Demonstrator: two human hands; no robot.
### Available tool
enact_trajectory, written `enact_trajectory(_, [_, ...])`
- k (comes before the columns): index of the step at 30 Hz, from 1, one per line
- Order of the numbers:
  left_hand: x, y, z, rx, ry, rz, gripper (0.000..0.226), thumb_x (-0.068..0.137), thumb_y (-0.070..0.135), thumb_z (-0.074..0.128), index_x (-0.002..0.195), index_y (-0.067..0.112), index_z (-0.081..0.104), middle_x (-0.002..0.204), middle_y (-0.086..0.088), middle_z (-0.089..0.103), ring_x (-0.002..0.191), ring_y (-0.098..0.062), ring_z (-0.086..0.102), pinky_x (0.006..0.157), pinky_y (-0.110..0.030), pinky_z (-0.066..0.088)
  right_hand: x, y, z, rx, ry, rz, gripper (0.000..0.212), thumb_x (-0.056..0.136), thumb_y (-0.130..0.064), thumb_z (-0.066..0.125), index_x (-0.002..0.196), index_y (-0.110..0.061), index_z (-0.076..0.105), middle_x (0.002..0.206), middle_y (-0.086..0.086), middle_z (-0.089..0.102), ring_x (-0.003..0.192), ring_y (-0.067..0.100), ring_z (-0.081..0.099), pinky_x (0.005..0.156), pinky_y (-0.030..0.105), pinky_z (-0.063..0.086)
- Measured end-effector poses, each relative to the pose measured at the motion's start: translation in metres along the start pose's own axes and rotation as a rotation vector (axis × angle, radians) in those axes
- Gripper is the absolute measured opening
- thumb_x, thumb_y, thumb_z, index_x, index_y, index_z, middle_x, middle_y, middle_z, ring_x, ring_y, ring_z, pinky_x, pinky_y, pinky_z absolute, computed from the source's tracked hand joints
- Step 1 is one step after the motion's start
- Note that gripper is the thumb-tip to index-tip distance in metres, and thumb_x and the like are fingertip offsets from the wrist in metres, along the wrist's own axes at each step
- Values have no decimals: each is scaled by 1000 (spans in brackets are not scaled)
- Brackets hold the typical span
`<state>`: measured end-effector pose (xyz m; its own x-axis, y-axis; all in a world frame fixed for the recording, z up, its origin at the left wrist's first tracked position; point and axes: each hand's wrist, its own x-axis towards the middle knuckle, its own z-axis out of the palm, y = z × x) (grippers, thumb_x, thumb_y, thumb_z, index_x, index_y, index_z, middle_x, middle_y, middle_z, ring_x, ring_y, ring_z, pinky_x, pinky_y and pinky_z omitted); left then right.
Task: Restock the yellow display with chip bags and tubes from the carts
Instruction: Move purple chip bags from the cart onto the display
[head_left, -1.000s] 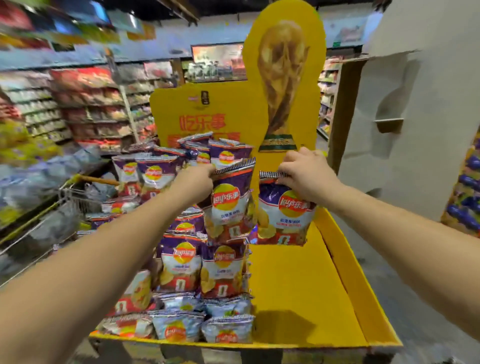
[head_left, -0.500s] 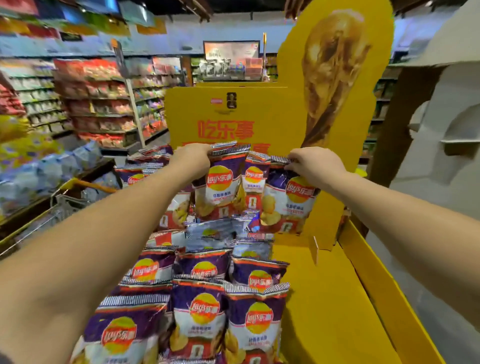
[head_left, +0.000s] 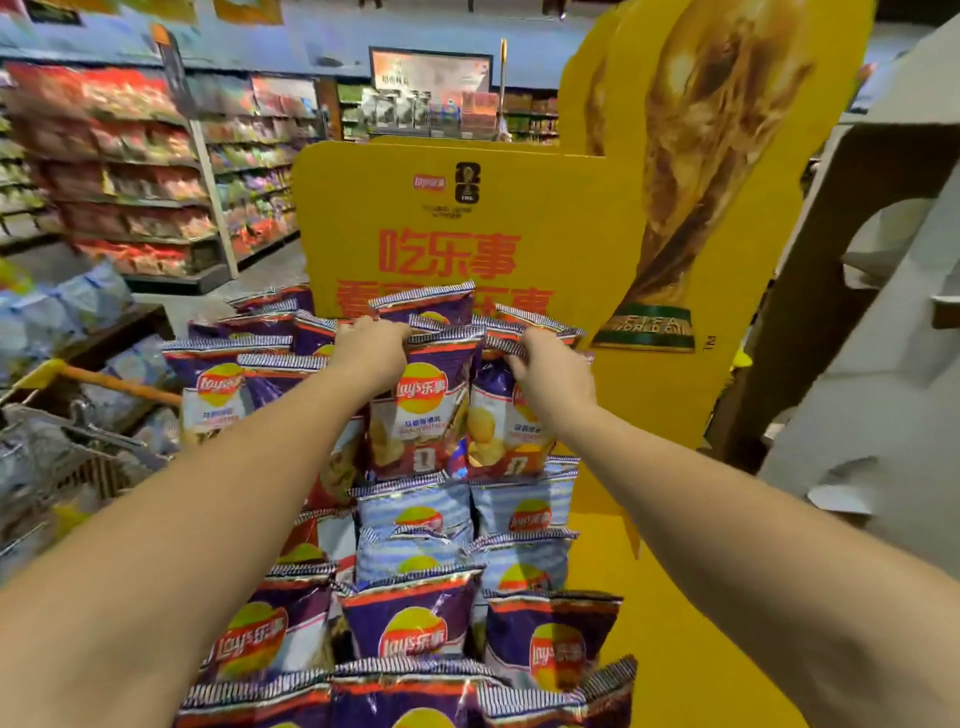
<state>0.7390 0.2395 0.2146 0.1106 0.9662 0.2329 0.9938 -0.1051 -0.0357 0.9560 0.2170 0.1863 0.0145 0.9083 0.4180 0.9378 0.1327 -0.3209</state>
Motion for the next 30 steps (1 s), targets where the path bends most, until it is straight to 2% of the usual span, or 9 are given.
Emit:
enact_trajectory(3, [10, -10, 15, -6, 55, -31, 22, 96, 19, 46, 115, 15, 58, 118, -14, 61, 111, -36, 51, 88, -42, 41, -2, -1, 26, 116, -46, 13, 34, 98, -31, 53, 127, -18, 45, 134, 6, 45, 102, 33, 60, 73, 42, 48])
enact_trajectory(6, [11, -15, 27, -25, 159, -58, 36, 96, 37, 54, 123, 14, 52, 123, -11, 54, 114, -33, 46, 92, -44, 38, -9, 5, 35, 138, -134, -94, 67, 92, -35, 61, 148, -27, 25, 157, -5, 13, 107, 21, 58, 74, 38, 52])
enact_trajectory(8, [6, -15, 33, -9, 273, -69, 45, 90, 42, 62, 123, 13, 49, 122, -10, 49, 112, -31, 44, 93, -42, 37, -18, 15, 41, 108, -182, -163, 70, 89, -36, 66, 145, -28, 27, 156, -6, 9, 115, 21, 53, 81, 36, 51])
enact_trajectory(11, [1, -13, 34, 85, 369, -62, 45, 87, 45, 63, 118, 16, 50, 115, -7, 51, 107, -28, 47, 90, -40, 37, -29, 29, 54, -61, -145, -256, 60, 85, -42, 70, 133, -19, 43, 144, 5, 30, 127, 27, 38, 99, 41, 44])
enact_trajectory(14, [-2, -11, 34, 119, 324, -23, 26, 94, 44, 54, 101, 19, 56, 99, -3, 64, 96, -27, 58, 84, -41, 40, -28, 28, 63, -191, -44, -215, 54, 83, -54, 66, 119, -17, 51, 118, 3, 47, 108, 25, 47, 86, 39, 48])
enact_trajectory(17, [-7, -10, 39, 96, 273, -14, 25, 98, 41, 51, 94, 18, 59, 88, -4, 66, 88, -27, 61, 77, -39, 43, -25, 23, 72, -202, -78, -224, 44, 87, -55, 59, 109, -17, 53, 110, 1, 49, 101, 22, 49, 77, 38, 50])
enact_trajectory(23, [-16, -11, 61, 50, 152, 65, 26, 100, 36, 45, 111, 15, 57, 106, -4, 59, 100, -25, 55, 83, -39, 44, -16, 13, 84, -143, -139, -327, 35, 93, -38, 61, 113, -11, 58, 114, 8, 51, 106, 29, 49, 73, 41, 48])
enact_trajectory(26, [-24, -12, 63, -58, 77, 51, 26, 99, 31, 46, 113, 14, 57, 112, -5, 59, 104, -27, 55, 84, -41, 44, -11, 11, 76, -192, -221, -357, 32, 98, -35, 52, 120, -12, 53, 118, 9, 47, 108, 30, 49, 72, 40, 48])
enact_trajectory(30, [-44, 2, 47, -199, 100, 27, 23, 95, 26, 50, 106, 10, 60, 109, -8, 61, 101, -32, 57, 82, -43, 46, -16, 17, 53, -166, -391, -326, 42, 103, -29, 43, 143, -17, 41, 139, 7, 42, 120, 30, 48, 87, 43, 48])
